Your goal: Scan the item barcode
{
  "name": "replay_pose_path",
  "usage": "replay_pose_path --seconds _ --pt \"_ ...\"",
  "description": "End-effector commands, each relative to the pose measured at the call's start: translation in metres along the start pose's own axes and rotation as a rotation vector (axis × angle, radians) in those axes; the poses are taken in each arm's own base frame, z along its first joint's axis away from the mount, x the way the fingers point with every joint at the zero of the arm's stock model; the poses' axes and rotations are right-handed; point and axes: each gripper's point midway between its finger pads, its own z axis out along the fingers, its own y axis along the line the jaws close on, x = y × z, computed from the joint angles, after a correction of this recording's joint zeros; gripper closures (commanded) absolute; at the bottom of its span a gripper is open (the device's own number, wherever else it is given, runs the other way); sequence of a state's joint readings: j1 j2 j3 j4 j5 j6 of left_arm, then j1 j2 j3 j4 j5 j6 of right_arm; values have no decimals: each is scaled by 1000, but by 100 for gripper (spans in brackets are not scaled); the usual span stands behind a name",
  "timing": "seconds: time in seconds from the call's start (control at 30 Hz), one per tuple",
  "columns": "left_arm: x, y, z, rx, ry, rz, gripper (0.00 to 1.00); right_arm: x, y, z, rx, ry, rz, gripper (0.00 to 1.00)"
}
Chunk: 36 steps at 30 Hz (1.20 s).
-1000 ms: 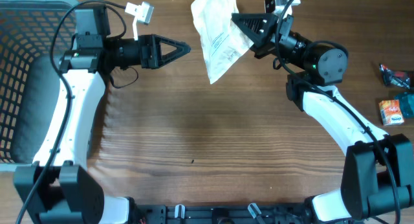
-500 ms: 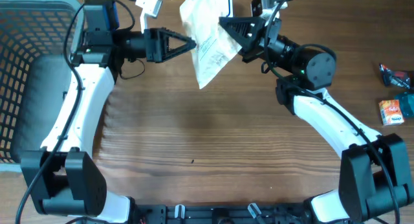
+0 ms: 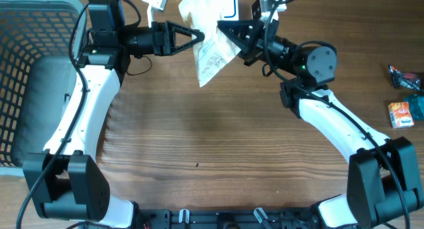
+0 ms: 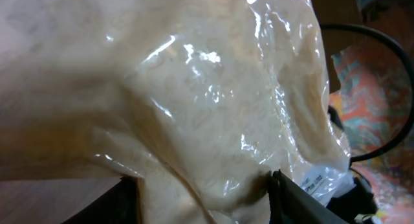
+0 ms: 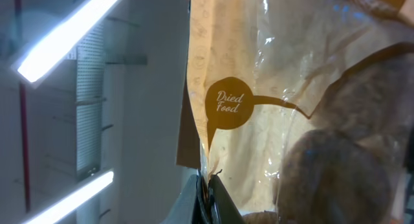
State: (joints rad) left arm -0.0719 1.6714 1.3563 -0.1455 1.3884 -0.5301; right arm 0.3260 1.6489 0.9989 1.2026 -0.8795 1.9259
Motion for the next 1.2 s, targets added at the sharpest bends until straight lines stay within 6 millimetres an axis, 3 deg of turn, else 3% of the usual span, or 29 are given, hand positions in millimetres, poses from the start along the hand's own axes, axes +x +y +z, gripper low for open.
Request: replay_pose_path --seconds 0.0,0.07,0.13,0.2,0.3,0.37,0.47,0.57,0.67,0.83,0.97,1.17 --pt "5 -5 1 43 31 -5 69 -2 -6 -1 51 13 -116 95" --pt "6 -6 1 52 37 -5 86 -8 -28 -5 128 2 -124 95" --pt "6 -6 1 52 37 -6 96 -12 -46 -9 194 -6 -144 95" --pt "6 -6 1 52 37 -6 96 -19 -57 -14 238 -21 -210 94" --pt "5 -5 1 47 33 -9 96 -31 -58 -24 257 -37 -338 63" --pt "3 -2 -1 30 19 -13 96 -41 -59 -34 276 -52 -367 51" --pt "0 12 -1 -38 -15 -65 96 -55 -60 -49 306 -78 -445 48" --pt "0 42 -5 -187 -74 -175 96 -68 -59 -60 332 -101 -532 39" --pt "10 67 -7 -320 -98 -277 96 -77 -74 -69 421 -105 -560 37" --pt "27 60 19 -306 -26 -284 96 -74 -113 -76 580 -104 -534 33" --pt "48 61 40 -350 32 -315 96 -65 -126 -75 621 -70 -538 29" --pt "70 68 38 -403 77 -426 96 -62 -135 -77 646 -53 -526 29"
